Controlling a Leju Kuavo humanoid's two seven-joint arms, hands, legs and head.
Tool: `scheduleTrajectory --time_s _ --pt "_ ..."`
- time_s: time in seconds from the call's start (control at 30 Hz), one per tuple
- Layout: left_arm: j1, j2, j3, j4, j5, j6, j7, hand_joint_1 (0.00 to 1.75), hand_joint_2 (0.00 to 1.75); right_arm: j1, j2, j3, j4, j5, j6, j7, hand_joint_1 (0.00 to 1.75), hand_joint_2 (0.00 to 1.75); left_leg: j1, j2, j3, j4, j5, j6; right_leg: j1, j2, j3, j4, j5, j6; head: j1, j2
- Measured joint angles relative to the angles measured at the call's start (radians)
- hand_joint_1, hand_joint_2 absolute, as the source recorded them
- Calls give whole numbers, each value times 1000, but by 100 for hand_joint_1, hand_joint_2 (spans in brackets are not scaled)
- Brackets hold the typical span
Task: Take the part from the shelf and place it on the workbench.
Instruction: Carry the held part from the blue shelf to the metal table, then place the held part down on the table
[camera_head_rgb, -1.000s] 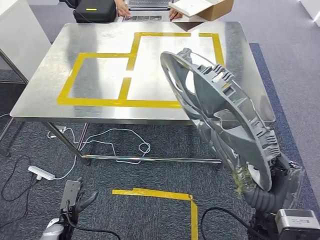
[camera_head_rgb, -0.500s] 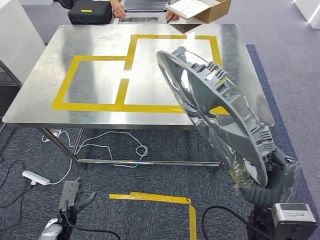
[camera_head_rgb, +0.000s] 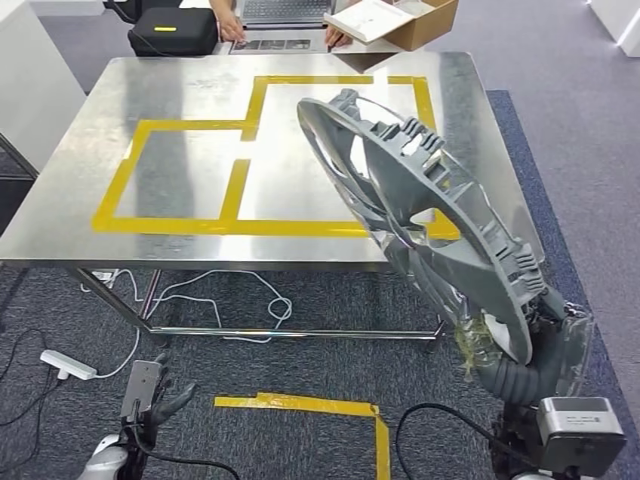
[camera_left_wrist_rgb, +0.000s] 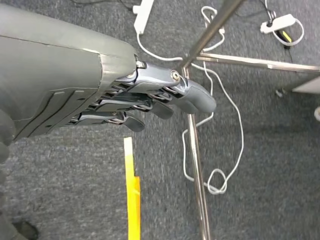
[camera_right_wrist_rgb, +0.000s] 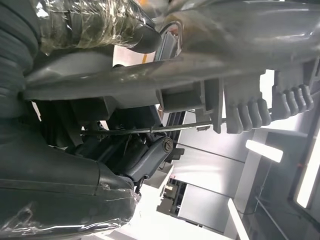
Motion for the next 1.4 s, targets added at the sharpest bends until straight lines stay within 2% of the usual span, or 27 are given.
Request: scheduleTrajectory --time_s 0.07,0.13,0.17,0.2,0.23,0.27,0.33,0.37,0.5,0.57,0.67,0.7,0.73,0.8,0.83,0.87,0.9,1.0,1.07,1.1,1.17,1.2,1.23,1.27,1.33,1.37,1.4 --pt "-3 1 -3 -1 0 0 0 0 175 -12 2 0 6 1 -1 0 175 175 2 0 -21 53 -31 -9 -3 0 11 -4 -6 -12 -5 0" --pt "-2 1 -6 -1 0 -1 0 0 175 -24 5 0 11 2 -4 -2 175 175 2 0 -92 183 -80 -15 -3 0 19 -4 -13 -21 -9 0" --pt "-1 1 -7 -1 0 -1 0 0 175 -28 6 0 14 3 -5 -2 175 175 3 0 -132 244 -96 -15 -2 1 22 -4 -16 -23 -9 0" --pt "1 1 -9 -1 0 -2 0 0 175 -30 7 0 17 4 -6 -2 175 175 2 0 -159 280 -94 -15 -1 2 27 -4 -21 -25 -9 0" --pt "1 0 -11 -1 0 -2 0 0 175 -31 7 0 21 4 -6 -2 175 175 2 0 -169 277 -69 -12 1 4 34 -4 -25 -25 -9 0" --pt "2 1 -13 -1 0 -3 0 0 175 -32 7 0 24 4 -6 -2 175 175 2 0 -161 237 -27 -8 2 6 42 -4 -31 -24 -9 0" --pt "2 2 -17 0 0 -3 0 0 175 -37 8 0 28 5 -6 -2 175 175 -3 -1 -118 118 57 6 5 8 60 -4 -44 -20 -8 0" --pt "1 3 -18 0 0 -3 0 0 175 -41 8 0 29 5 -7 -2 175 175 -6 -1 -97 68 76 13 7 9 64 -5 -49 -16 -9 0" --pt "0 4 -19 0 0 -4 0 0 175 -48 8 1 33 6 -10 -2 175 175 -6 -3 -72 12 61 24 8 7 64 -11 -56 4 -12 0" --pt "0 3 -19 0 0 -4 0 0 175 -52 8 1 35 6 -10 -2 175 175 1 -3 -61 -1 59 31 9 5 43 29 -78 15 -8 0" --pt "-1 2 -19 0 0 -4 0 0 175 -56 8 3 38 6 -10 -3 175 175 2 -3 -47 -4 48 40 4 4 -67 215 -142 25 -6 0" --pt "0 1 -19 0 0 -4 0 0 175 -55 8 5 40 6 -10 -3 175 175 2 -3 -42 -4 43 40 2 4 -99 257 -143 27 -6 0" --pt "0 1 -19 0 0 -4 0 0 175 -55 8 6 43 6 -10 -3 175 175 2 -4 -35 -4 37 39 1 4 -113 263 -124 29 -5 0" --pt "1 0 -20 0 0 -5 0 0 175 -58 8 9 48 10 -10 -2 175 175 3 -5 -14 -4 23 35 0 2 -86 164 -36 28 -5 0" --pt "1 -1 -21 0 0 -5 0 0 175 -63 8 10 50 14 -11 -2 175 175 1 -5 -5 -4 15 31 0 -1 -59 101 -1 26 -5 0" --pt "0 -2 -21 0 0 -5 1 0 175 -69 8 12 52 18 -11 -1 175 175 0 -6 1 -2 9 26 1 -2 -32 45 17 23 -5 0" --pt "-1 -1 -22 0 0 -5 2 0 175 -76 8 13 54 22 -11 -1 175 175 -1 -5 4 -2 5 21 3 -3 -15 13 20 18 -6 0" --pt "-2 -2 -24 0 0 -6 5 0 175 -94 10 14 60 36 -12 4 175 175 -1 -3 5 -4 -3 6 4 0 -1 -3 4 0 -10 0" --pt "-4 -2 -27 -1 0 -6 6 0 175 -113 16 17 65 48 -10 9 175 175 1 -3 -7 30 -23 -5 0 1 9 -10 0 -12 -13 0" --pt "-5 -2 -30 -1 0 -6 7 0 175 -126 20 19 69 53 -8 12 175 175 2 -3 -30 75 -43 -9 -2 0 15 -12 -3 -17 -15 0" --pt "-5 -2 -35 -1 0 -7 11 0 175 -153 28 23 79 65 0 18 175 175 4 -3 -107 205 -86 -15 -1 1 24 -12 -11 -24 -19 0" --pt "-4 -2 -38 -1 0 -8 14 0 175 -167 32 27 86 72 5 23 175 175 5 -3 -144 255 -92 -17 -1 2 30 -12 -16 -25 -18 0" --pt "-3 -3 -42 -1 0 -9 16 0 175 -183 37 32 96 82 9 29 175 175 5 -3 -167 274 -77 -17 -1 4 37 -12 -22 -24 -19 0" --pt "-3 -3 -45 -1 -1 -10 19 0 175 -199 42 38 107 93 12 35 175 175 5 -3 -171 257 -42 -16 -1 6 46 -12 -28 -23 -19 0" --pt "-5 -3 -52 -1 -2 -12 22 0 175 -234 56 52 130 117 18 49 175 175 4 -3 -138 145 52 -9 -1 9 64 -13 -42 -19 -18 0" --pt "-7 -4 -56 -1 -3 -12 24 0 175 -254 63 60 141 128 21 56 175 175 1 -3 -116 90 81 -4 1 11 71 -13 -49 -15 -18 0" --pt "-9 -4 -60 -1 -3 -13 27 0 175 -275 70 68 153 138 25 63 175 175 -1 -3 -100 49 91 0 2 11 74 -12 -54 -10 -18 0"
